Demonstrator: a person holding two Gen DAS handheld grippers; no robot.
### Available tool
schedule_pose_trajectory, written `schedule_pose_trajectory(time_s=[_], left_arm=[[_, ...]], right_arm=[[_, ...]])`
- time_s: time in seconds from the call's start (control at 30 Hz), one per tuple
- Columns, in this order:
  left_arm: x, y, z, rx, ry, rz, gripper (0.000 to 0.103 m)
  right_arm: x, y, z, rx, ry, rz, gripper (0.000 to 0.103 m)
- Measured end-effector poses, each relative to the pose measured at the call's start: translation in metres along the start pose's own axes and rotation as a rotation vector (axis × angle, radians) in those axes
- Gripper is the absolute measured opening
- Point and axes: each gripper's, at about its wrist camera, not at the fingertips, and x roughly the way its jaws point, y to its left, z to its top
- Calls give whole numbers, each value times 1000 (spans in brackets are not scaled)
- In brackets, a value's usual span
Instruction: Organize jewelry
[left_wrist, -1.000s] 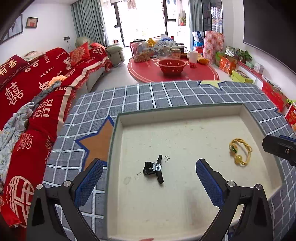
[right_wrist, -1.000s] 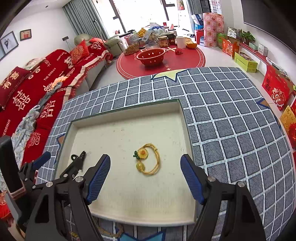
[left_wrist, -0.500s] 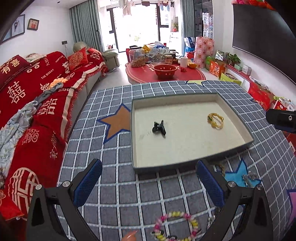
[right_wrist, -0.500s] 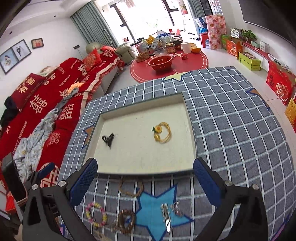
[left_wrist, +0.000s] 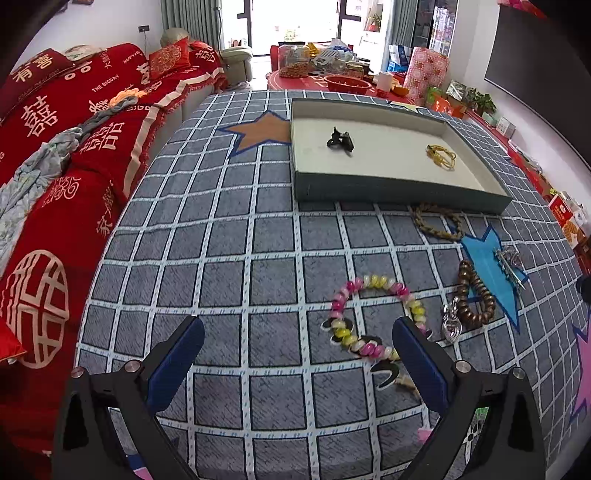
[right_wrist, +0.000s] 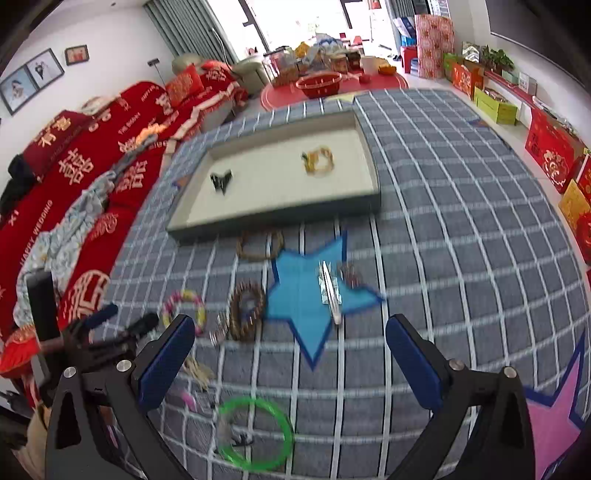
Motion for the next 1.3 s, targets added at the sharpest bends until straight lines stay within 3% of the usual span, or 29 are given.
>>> schedule_pose_trajectory(time_s=[0.2,0.37,0.6,1.03,1.17,1.3], left_arm=[[3,6,-7,-21,18,13,103],[8,5,-2,-16,11,19,103],[27,-3,2,12,49,24,103],[36,-10,5,49,45,12,103],[35,-14,5,60,41,-18,103],[30,-23,4,103,28,-35,89]], right_arm=[[10,-5,-45,6,63,-54,103],[14,-8,-64,6,88,-100,103],[20,-1,-75,-36,103,-155,103],[33,13,-84,-102,124,-216,103],[36,22,-87,-158,120,-258,96],[35,31,-88,-202,115,-251,85]])
